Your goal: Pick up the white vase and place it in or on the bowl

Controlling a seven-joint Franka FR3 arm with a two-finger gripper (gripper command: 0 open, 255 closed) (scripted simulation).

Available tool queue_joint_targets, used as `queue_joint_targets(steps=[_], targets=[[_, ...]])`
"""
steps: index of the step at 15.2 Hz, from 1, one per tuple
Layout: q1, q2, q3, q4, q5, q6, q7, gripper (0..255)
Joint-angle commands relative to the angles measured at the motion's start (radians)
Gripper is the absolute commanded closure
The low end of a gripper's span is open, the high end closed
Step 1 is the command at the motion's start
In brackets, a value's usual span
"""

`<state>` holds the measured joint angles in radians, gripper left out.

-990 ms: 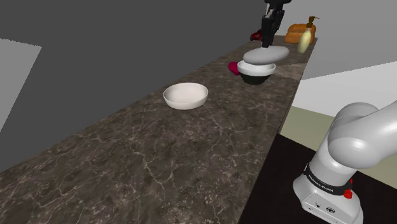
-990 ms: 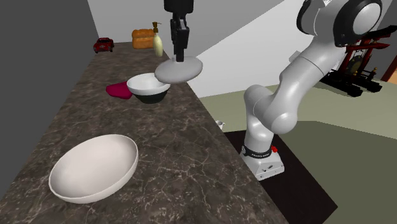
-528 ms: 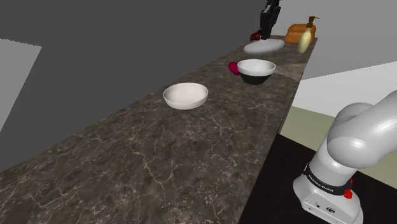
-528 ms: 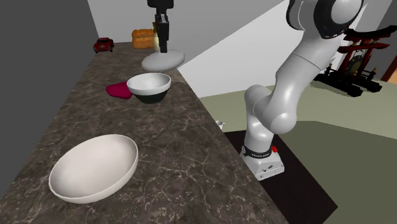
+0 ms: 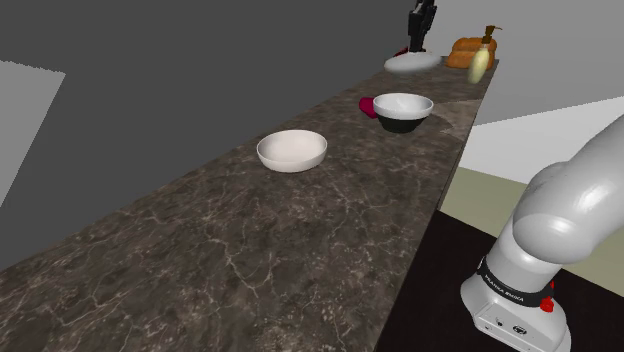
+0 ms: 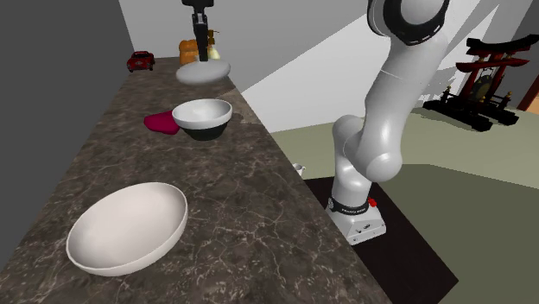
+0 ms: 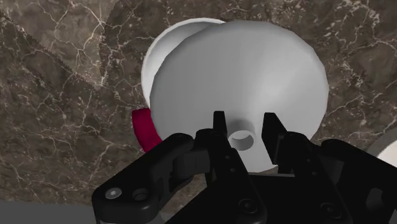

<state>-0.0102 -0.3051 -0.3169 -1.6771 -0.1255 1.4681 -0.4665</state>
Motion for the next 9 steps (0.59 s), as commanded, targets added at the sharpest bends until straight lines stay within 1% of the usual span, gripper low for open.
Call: queue_joint_targets(steps=[1, 3, 9], targets=[[-0.009, 0.077, -0.042, 0.088, 0.017, -0.009, -0.056, 255], [-0.019, 0.141, -0.074, 0.159, 0.038, -0.016, -0.099, 255], [-0.021, 0.099, -0.067, 0.031, 0.024, 0.072, -0.084, 255]])
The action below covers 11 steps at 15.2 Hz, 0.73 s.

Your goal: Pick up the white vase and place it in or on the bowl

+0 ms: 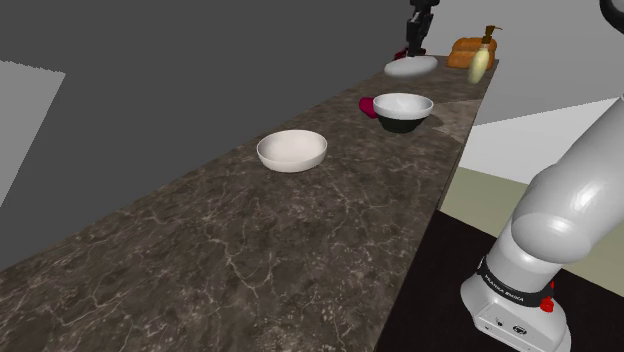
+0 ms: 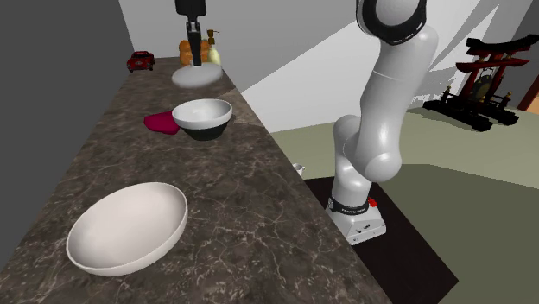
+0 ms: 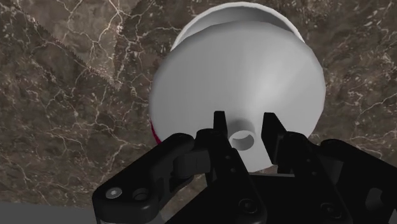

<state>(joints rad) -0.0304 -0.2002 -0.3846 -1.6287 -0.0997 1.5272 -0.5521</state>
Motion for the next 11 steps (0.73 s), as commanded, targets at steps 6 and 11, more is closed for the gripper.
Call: queue_joint_targets(steps=[6, 11], targets=[[-0.002, -0.036, 0.003, -0.131, -0.013, 0.097, 0.012, 255], [-0.005, -0.055, 0.003, -0.217, -0.020, 0.165, 0.020, 255]])
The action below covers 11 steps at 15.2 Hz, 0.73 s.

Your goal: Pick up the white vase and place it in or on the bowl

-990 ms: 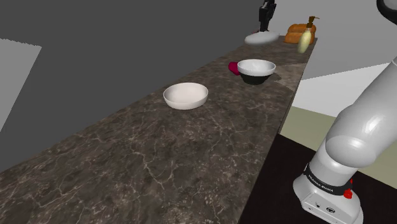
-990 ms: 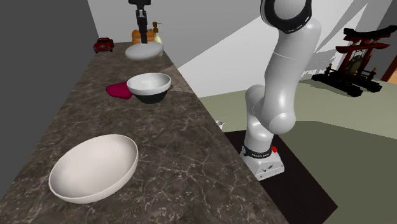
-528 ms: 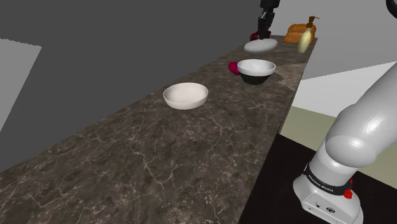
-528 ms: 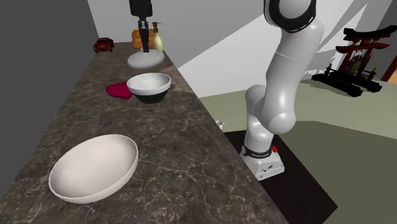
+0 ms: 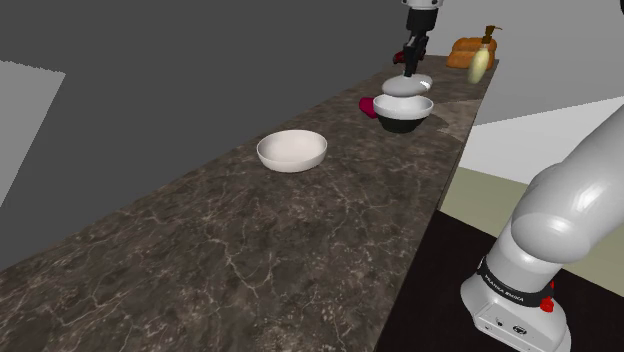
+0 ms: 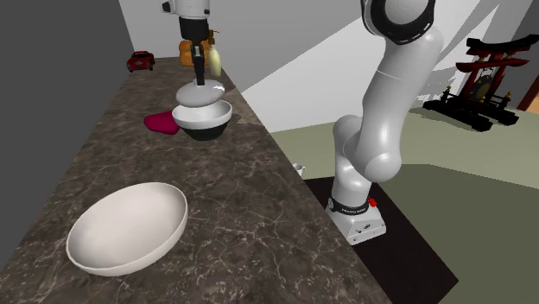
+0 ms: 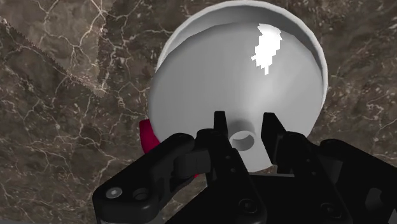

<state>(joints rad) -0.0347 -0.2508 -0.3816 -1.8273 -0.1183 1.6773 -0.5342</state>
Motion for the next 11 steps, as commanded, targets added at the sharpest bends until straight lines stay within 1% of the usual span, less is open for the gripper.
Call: queue_joint_targets(steps=[1, 4, 11], targets=[[-0.001, -0.007, 0.000, -0.034, -0.003, 0.029, 0.003, 255], [-0.003, -0.014, -0.001, -0.082, -0.006, 0.069, 0.006, 255], [-0.003, -0.014, -0.001, -0.082, -0.006, 0.069, 0.006, 255]])
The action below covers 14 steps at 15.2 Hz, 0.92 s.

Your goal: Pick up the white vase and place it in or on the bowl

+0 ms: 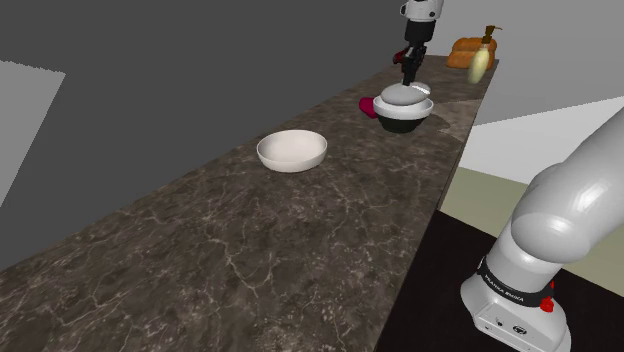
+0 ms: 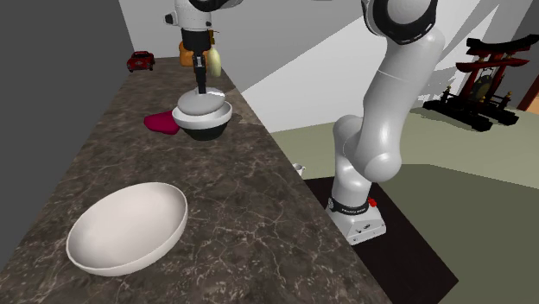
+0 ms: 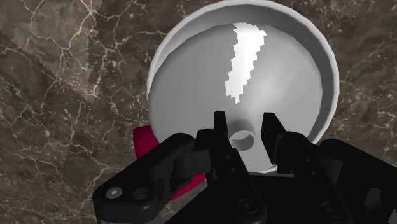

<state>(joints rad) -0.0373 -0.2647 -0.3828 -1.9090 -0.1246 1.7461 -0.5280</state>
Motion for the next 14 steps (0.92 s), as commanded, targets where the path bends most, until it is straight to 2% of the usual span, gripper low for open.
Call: queue_joint_targets(steps=[1, 6, 10, 14], targets=[[0.000, 0.000, 0.000, 0.000, 0.000, 0.000, 0.000, 0], [0.000, 0.000, 0.000, 0.000, 0.000, 0.000, 0.000, 0], [0.005, 0.016, 0.006, 0.144, 0.008, -0.128, -0.006, 0], [0.005, 0.016, 0.006, 0.144, 0.008, -0.128, -0.006, 0]])
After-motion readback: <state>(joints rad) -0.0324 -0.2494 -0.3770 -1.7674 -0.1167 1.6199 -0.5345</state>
